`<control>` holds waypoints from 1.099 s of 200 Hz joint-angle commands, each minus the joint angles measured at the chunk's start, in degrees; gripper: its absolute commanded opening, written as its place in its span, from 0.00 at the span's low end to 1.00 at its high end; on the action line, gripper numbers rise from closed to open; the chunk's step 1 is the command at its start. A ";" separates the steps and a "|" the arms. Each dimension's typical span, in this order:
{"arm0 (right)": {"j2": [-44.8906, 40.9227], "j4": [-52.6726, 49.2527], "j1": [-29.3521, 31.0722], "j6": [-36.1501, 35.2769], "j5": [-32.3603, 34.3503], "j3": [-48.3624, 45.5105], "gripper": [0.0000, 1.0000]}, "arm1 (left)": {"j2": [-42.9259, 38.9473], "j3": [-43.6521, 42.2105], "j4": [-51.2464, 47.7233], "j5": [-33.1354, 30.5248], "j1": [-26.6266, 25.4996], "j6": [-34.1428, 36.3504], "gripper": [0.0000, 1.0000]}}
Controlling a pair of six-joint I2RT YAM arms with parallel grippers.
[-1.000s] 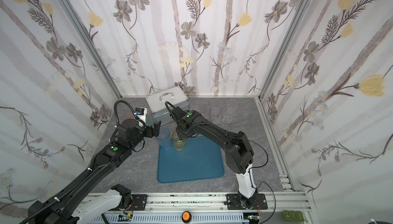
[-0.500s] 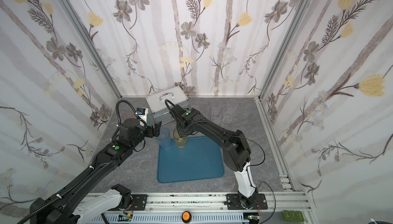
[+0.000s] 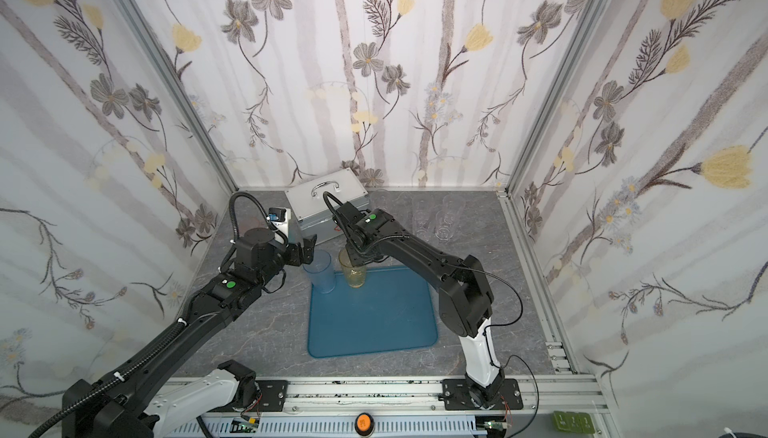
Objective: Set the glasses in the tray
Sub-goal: 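Set the yellow glass on the tray, open right gripper while left moves to teal glass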
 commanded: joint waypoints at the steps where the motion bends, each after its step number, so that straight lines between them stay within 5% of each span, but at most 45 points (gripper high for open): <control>1: -2.19 2.86 -1.92 0.05 -0.37 -0.71 0.41 | 1.12 1.08 0.31 -2.29 0.07 -1.11 0.98; 62: -9.57 13.27 -5.35 0.05 -6.23 -5.36 0.46 | 5.41 3.72 0.31 -7.98 0.31 -2.39 0.98; 111: -10.55 14.89 -5.90 -0.31 -6.31 -4.93 0.47 | 3.58 2.62 -0.62 -3.76 2.58 -8.15 0.95; 182: -15.00 23.38 -5.93 4.57 -4.49 -15.21 0.48 | 5.33 5.74 -9.53 10.01 20.94 -9.60 0.91; 220: -14.89 24.45 -5.73 3.75 -5.08 -16.26 0.48 | 15.60 11.13 -12.79 17.42 28.99 -6.96 0.82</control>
